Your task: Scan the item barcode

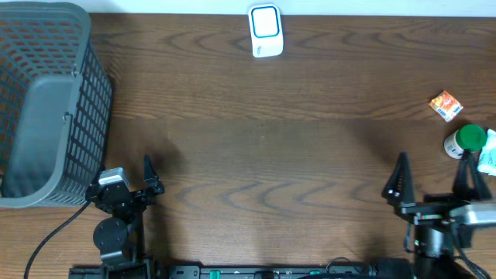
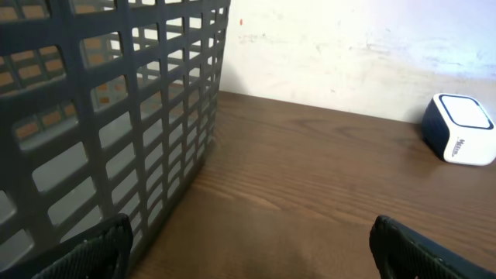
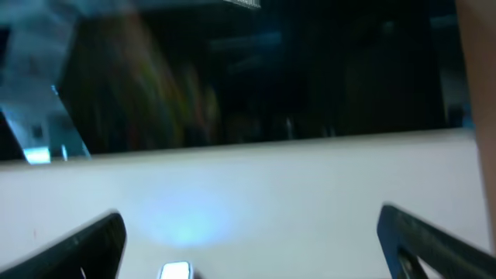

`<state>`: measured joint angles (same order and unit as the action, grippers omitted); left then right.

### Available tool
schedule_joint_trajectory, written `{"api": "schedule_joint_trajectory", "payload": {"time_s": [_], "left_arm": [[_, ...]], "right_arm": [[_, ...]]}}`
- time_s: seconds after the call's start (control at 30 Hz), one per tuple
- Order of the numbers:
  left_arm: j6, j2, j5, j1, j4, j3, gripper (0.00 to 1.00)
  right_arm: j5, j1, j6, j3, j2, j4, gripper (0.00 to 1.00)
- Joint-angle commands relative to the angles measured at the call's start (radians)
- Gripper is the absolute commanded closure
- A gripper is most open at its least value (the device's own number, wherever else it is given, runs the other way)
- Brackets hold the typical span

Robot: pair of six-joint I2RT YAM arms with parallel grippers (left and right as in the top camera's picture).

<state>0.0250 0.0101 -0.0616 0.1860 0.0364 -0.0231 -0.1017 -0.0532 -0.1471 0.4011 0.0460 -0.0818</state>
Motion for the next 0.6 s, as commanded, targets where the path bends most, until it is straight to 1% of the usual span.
{"api": "schedule_joint_trajectory", "payload": {"time_s": [0.0, 0.07, 0.4, 0.57], "left_arm": [[-0.006, -0.006, -0.005, -0.004, 0.029, 0.019, 0.02], [-0.006, -0.006, -0.006, -0.004, 0.028, 0.019, 0.02], [-0.006, -0.006, -0.006, -0.004, 0.029, 0.019, 0.02], [-0.006, -0.006, -0.006, -0.004, 0.029, 0.019, 0.02]], "right_arm": [[-0.005, 0.024, 0.010, -0.113, -0.041, -0.084, 0.01], [-0.005, 0.033, 0.010, -0.161, -0.040, -0.110, 0.01], [0.044, 0.068, 0.010, -0.351, -0.040, -0.108, 0.01], [0.043, 0.068, 0.010, -0.396, -0.040, -0.092, 0.01]]}}
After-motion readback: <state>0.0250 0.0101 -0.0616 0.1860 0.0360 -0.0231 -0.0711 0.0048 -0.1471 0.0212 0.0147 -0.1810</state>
